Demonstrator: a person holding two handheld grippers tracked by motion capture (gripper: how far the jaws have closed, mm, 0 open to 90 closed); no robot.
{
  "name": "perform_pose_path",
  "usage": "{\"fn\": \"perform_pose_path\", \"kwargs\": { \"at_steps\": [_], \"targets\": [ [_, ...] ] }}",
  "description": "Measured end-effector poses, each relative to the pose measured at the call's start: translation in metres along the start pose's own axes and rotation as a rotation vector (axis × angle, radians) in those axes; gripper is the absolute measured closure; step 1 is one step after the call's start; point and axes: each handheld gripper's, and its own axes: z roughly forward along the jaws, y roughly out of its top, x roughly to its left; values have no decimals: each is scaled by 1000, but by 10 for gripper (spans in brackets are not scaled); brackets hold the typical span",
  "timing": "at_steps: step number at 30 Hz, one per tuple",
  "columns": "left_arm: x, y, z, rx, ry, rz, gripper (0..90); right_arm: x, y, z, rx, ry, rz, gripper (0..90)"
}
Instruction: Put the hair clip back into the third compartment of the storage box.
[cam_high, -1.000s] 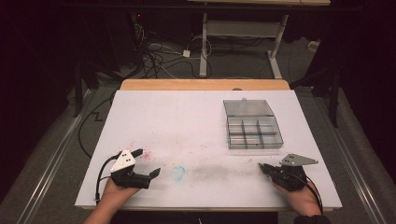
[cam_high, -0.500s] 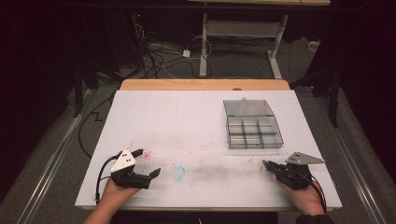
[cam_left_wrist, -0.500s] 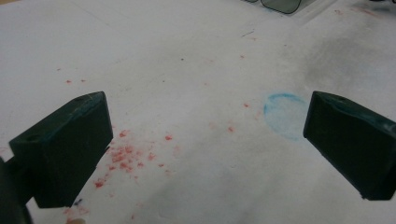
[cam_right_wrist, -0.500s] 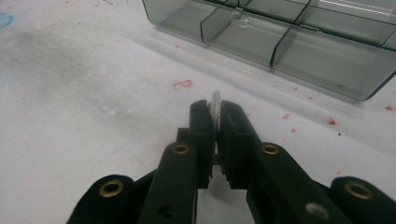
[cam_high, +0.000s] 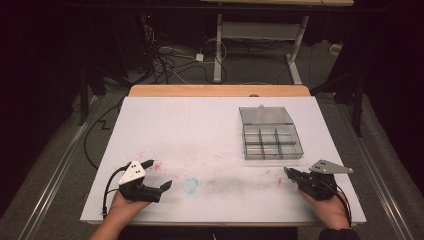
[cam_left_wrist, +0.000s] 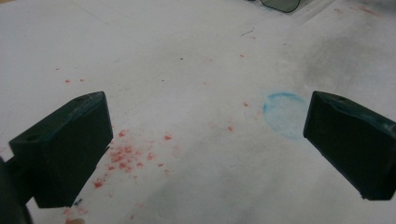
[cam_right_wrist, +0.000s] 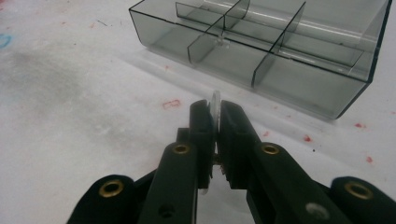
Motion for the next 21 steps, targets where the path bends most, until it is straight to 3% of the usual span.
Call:
{"fn": "perform_pose_path", "kwargs": {
  "at_steps": [21],
  "targets": [
    [0, -1, -1, -10, -2, -2, 3, 2, 27, -3, -51, -24, -30, 848]
  ]
}}
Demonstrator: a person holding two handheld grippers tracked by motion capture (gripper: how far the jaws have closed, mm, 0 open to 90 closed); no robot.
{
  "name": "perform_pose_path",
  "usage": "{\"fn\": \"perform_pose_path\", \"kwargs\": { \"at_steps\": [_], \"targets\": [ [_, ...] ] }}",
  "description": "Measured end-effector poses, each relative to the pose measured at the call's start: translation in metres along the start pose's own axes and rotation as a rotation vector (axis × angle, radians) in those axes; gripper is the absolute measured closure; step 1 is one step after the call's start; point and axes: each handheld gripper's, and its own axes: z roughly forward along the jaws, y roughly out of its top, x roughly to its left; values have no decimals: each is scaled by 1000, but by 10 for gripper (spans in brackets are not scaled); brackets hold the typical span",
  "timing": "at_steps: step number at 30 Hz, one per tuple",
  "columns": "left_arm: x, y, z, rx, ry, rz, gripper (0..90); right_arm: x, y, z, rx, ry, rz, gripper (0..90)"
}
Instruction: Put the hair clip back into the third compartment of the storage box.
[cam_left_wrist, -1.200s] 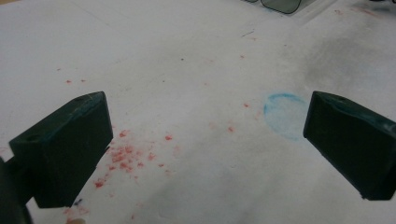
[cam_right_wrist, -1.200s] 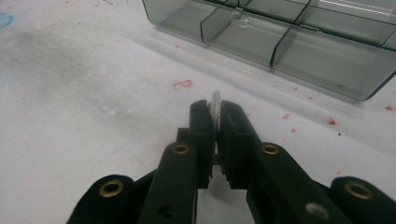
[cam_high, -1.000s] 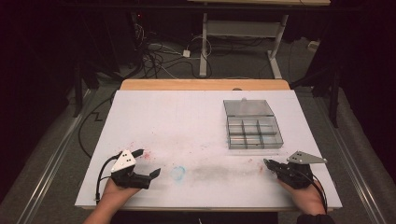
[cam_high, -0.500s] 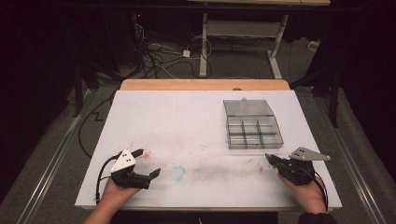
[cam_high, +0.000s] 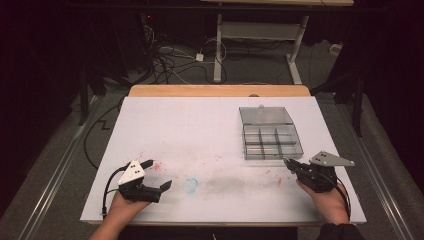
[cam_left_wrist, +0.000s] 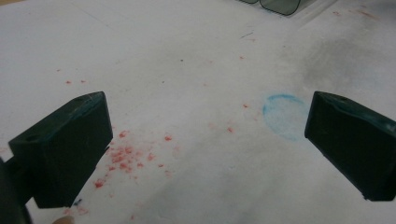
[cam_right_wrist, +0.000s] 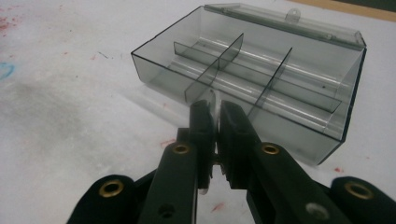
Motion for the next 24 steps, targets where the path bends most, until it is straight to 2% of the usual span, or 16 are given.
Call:
{"fn": "perform_pose_path", "kwargs": {
  "at_steps": [6, 13, 24],
  "targets": [
    [0, 0, 0, 0, -1, 0, 3, -5, 13, 4, -8, -9, -10, 849],
    [0, 0, 0, 2, 0, 0, 3, -12, 23, 6, -14, -17, 0, 849],
    [0, 0, 0, 1, -5, -1, 3, -25, 38, 23, 5, -42, 10, 849]
  ]
}}
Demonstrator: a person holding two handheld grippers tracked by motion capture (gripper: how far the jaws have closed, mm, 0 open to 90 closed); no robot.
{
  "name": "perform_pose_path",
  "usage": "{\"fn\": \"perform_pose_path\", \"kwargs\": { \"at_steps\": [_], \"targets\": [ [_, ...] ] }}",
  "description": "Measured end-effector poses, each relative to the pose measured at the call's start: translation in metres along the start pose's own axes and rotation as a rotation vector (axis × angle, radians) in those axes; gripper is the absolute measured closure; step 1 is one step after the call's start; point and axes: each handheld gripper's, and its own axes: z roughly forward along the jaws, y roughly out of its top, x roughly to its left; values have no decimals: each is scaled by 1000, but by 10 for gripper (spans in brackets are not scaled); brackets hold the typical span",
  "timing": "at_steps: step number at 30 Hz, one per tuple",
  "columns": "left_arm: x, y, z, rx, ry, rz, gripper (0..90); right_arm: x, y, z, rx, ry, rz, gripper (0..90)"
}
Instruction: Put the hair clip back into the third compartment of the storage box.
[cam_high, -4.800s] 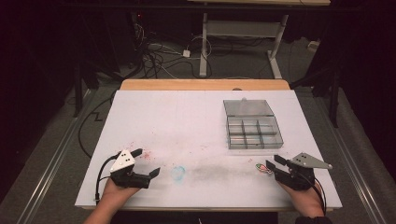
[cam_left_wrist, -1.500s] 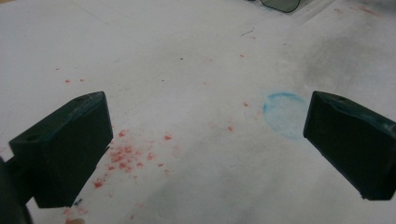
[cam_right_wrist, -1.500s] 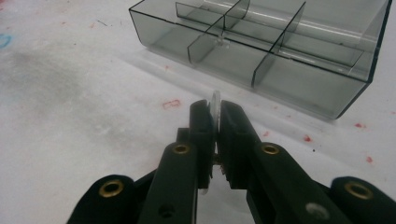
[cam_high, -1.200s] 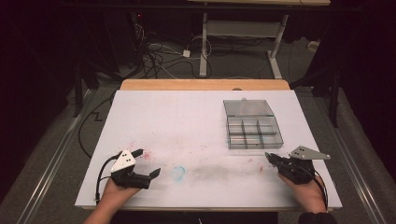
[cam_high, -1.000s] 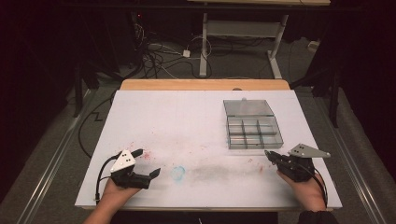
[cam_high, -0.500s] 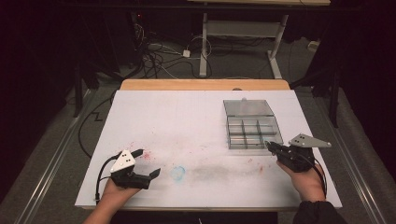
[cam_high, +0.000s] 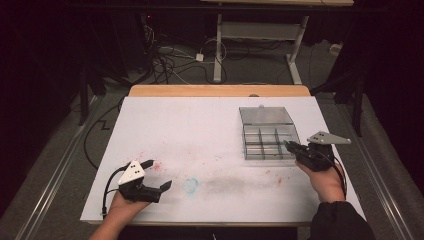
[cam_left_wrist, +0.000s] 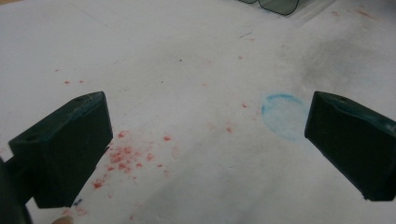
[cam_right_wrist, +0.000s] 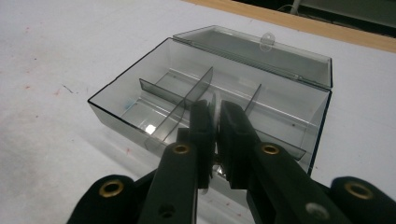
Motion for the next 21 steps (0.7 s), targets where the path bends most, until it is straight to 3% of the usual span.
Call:
{"fn": "perform_pose_path", "kwargs": {
  "at_steps": [21],
  "targets": [
    [0, 0, 0, 0, -3, 1, 3, -27, 15, 29, 42, -49, 25, 849]
  ]
}}
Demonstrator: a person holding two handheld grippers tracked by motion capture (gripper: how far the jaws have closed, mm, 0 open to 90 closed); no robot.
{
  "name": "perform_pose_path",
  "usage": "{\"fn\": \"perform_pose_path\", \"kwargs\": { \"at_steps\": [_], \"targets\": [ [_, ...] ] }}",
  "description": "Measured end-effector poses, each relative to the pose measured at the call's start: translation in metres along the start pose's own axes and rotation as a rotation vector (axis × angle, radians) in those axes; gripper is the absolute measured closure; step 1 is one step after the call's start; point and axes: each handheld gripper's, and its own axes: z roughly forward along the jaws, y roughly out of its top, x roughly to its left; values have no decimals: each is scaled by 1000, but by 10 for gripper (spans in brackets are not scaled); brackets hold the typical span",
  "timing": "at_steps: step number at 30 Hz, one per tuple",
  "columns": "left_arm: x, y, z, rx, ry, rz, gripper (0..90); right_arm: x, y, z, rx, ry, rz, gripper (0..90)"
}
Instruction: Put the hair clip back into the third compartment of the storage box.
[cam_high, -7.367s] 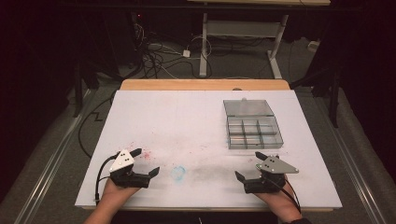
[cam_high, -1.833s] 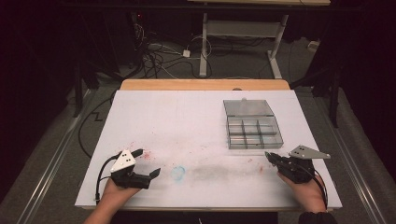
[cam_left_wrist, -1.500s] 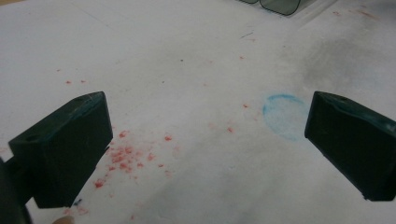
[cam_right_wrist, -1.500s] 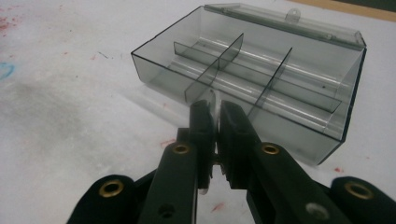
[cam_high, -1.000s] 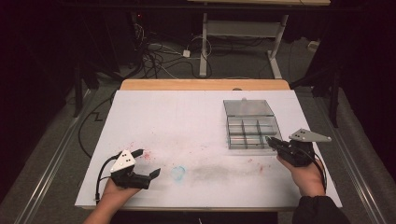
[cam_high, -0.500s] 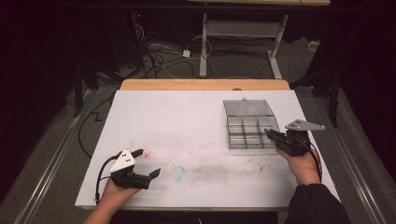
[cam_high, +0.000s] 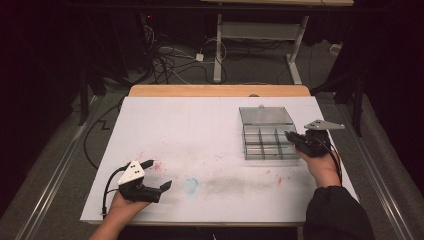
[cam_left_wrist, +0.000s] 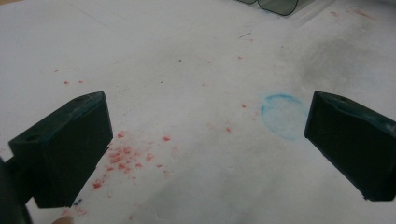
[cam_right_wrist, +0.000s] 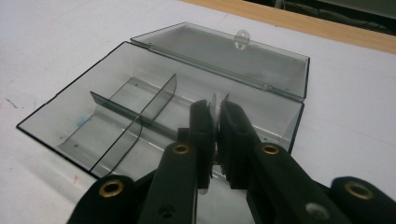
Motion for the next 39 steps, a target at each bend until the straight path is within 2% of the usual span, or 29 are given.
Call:
{"fn": "perform_pose_path", "kwargs": {
  "at_steps": [7, 24, 39],
  "targets": [
    [0, 0, 0, -1, -1, 1, 3, -5, 7, 11, 19, -17, 1, 849],
    [0, 0, 0, -2, -1, 1, 3, -16, 11, 40, 74, -31, 13, 848],
    [0, 0, 0, -2, -5, 2, 3, -21, 11, 54, 129, -39, 29, 848]
  ]
}}
